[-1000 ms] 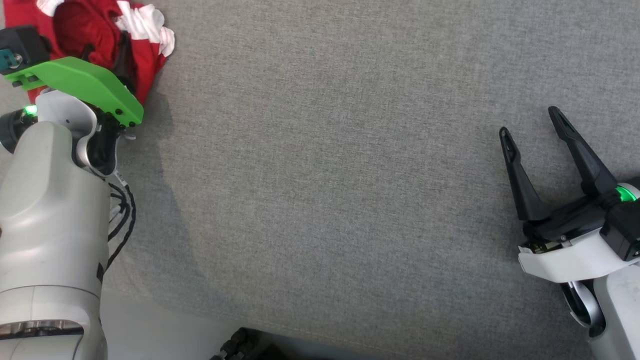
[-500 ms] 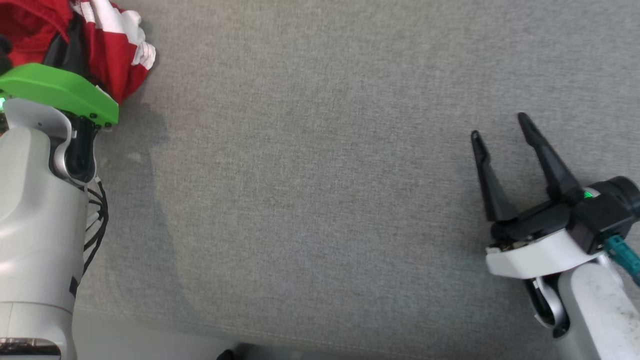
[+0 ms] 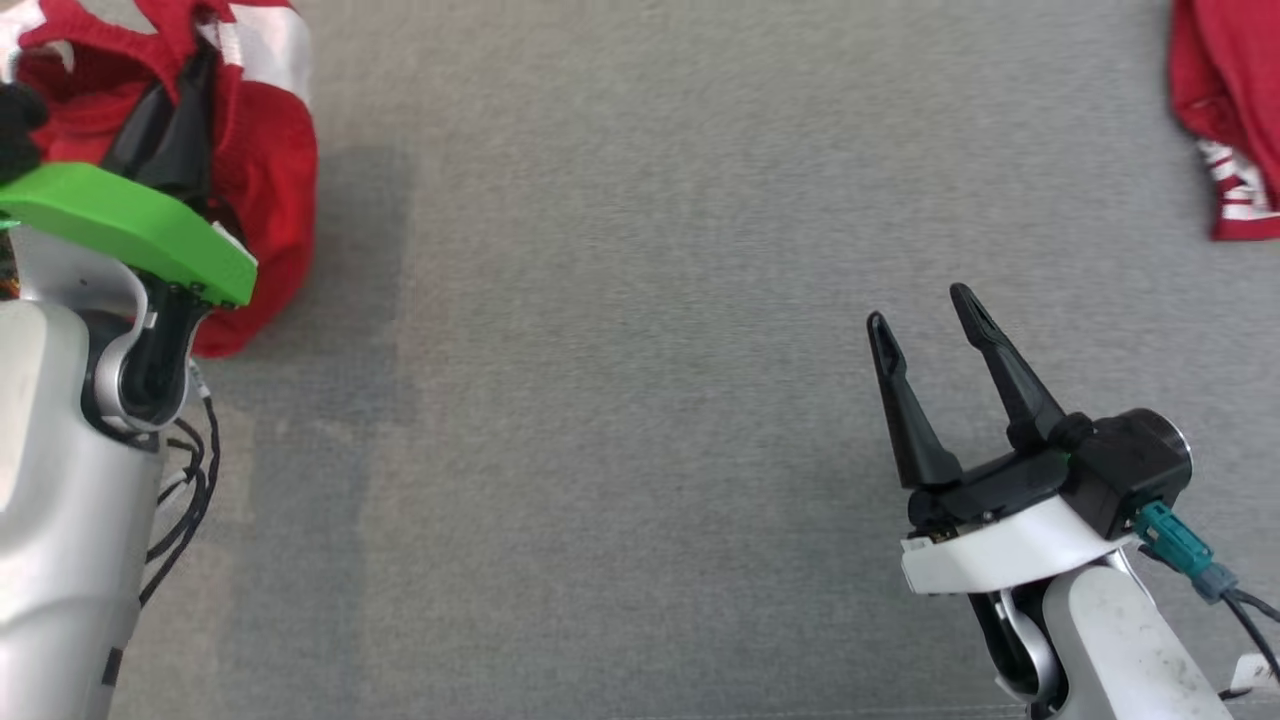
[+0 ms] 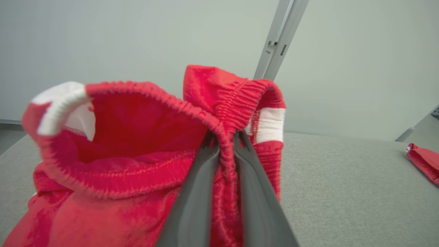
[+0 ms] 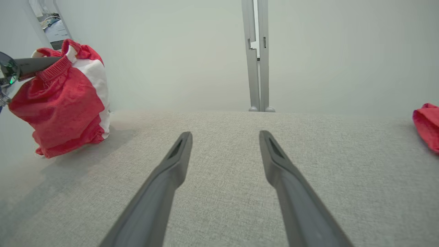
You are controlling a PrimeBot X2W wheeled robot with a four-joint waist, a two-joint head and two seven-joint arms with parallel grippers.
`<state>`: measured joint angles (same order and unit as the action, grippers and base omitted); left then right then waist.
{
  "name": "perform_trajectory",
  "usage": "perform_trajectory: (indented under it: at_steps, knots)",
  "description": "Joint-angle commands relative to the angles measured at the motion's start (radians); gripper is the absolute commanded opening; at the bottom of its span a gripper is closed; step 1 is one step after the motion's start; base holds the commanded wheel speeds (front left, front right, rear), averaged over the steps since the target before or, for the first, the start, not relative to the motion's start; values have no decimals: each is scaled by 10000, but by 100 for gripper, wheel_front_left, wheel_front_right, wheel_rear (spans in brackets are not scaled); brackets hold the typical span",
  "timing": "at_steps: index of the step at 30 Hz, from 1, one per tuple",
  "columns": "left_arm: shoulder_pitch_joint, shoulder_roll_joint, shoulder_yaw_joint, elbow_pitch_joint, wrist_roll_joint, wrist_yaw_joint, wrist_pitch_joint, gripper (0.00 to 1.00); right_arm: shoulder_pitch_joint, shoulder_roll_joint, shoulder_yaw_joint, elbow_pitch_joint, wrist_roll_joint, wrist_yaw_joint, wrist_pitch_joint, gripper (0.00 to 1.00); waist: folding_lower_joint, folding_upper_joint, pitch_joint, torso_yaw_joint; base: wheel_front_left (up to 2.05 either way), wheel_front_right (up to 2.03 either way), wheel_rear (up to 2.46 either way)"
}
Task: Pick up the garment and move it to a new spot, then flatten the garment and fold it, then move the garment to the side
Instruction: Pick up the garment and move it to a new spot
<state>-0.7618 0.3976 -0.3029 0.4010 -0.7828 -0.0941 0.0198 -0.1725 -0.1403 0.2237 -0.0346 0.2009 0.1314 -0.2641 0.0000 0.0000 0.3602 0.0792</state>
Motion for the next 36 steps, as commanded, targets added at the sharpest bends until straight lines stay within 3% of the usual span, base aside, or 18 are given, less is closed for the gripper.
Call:
perform_trajectory:
  at_steps: [1, 8, 15, 25, 34, 35, 36]
  knots:
    - [309, 130, -50, -468, -91, 135, 240, 0, 217, 54, -17, 23, 93, -16, -1, 100, 0, 0, -1384, -1565, 0, 0, 0]
    - [1181, 8, -386, -2961, -329, 966, 1411, 0, 540, 259, -81, -25, 147, -16, -1, 100, 0, 0, -2030, -2872, 0, 0, 0]
    - [1707, -519, -1274, -3504, -76, 1076, 1697, 0, 588, 329, -20, -109, 186, -16, -1, 100, 0, 0, -1888, -3428, 0, 0, 0]
    - [2617, -1147, -2986, -1537, 1124, 663, 762, 0, 436, 445, -116, -246, 111, -16, -1, 100, 0, 0, -1048, -3475, 0, 0, 0]
    - [2372, -1785, -3520, 1069, 1860, 434, -870, 0, 216, 427, -102, -146, 22, -16, -1, 100, 0, 0, -836, -3090, 0, 0, 0]
    - [2347, -1851, -3588, 1294, 1933, 413, -1015, 12, 231, 401, -56, -126, 4, -16, -1, 100, 0, 0, -910, -3031, 0, 0, 0]
    - [2313, -1914, -3605, 1443, 1985, 418, -1188, 30, 248, 392, -59, -100, -10, -16, -1, 100, 0, 0, -991, -2970, 0, 0, 0]
